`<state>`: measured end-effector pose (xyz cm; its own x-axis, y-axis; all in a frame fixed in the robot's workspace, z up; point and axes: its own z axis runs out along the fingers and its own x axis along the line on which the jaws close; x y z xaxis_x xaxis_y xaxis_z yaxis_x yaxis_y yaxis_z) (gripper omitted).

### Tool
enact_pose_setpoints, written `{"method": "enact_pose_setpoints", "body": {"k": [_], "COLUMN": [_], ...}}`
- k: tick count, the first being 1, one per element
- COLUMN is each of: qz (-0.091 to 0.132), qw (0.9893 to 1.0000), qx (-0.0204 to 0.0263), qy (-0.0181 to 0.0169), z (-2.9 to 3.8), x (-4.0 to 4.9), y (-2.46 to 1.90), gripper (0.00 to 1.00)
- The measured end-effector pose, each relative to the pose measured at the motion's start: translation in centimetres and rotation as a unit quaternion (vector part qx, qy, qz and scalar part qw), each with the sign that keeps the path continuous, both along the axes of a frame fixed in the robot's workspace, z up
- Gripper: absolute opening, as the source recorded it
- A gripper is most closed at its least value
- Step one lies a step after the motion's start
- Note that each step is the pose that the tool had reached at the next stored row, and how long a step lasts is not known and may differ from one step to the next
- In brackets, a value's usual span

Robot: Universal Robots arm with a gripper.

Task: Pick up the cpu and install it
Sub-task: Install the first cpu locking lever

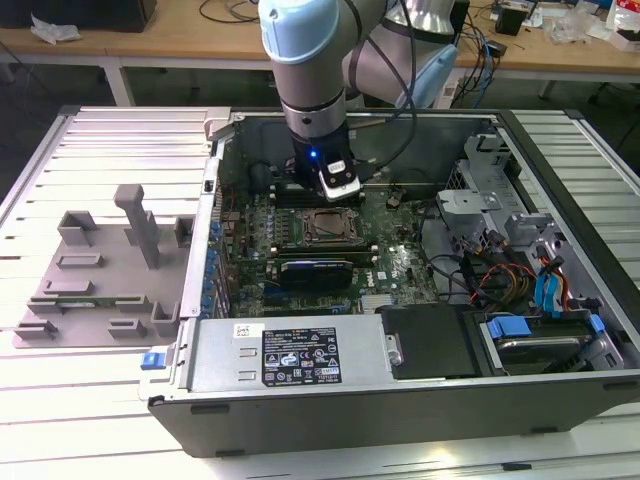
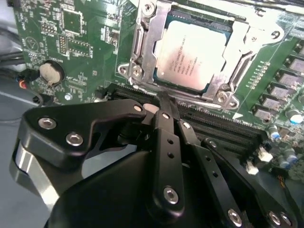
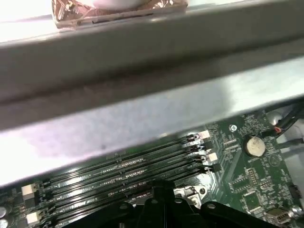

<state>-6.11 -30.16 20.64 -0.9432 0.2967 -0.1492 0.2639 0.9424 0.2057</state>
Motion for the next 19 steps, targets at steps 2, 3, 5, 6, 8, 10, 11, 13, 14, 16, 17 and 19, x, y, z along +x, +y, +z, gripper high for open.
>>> {"method": "enact_pose_setpoints", "body": {"k": [2, 3, 5, 6, 8, 10, 11, 13, 14, 16, 17, 19], "qz": [0.0, 0.0, 0.0, 0.0, 0.0, 0.0, 0.001, 0.01, 0.016, 0.029, 0.029, 0.029], "qw": [1.0, 1.0, 1.0, 1.0, 0.9998, 0.9984, 0.9975, 0.9965, 0.9962, 0.9954, 0.9954, 0.9955], "qx": [-0.0005, -0.0007, -0.001, -0.001, -0.0176, -0.0494, -0.0586, -0.0607, -0.0614, -0.0625, -0.0625, -0.0624], "qy": [0.0, 0.0, 0.0, 0.0, 0.005, 0.0284, 0.0406, 0.0562, 0.0596, 0.0659, 0.0659, 0.0659], "z": [0.86, 1.66, 1.91, 1.92, 1.93, 1.92, 1.92, 1.88, 1.85, 1.78, 1.78, 1.77], "x": [0.0, 0.0, 0.0, 0.0, 0.02, 0.13, 0.19, 0.38, 0.45, 0.64, 0.64, 0.96], "y": [0.0, 0.0, 0.0, 0.0, 0.01, 0.01, -0.05, -0.24, -0.24, -0.26, -0.26, -0.27], "gripper": [0.11, 0.11, 0.11, 0.11, 0.11, 0.11, 0.11, 0.11, 0.11, 0.11, 0.11, 0.11]}}
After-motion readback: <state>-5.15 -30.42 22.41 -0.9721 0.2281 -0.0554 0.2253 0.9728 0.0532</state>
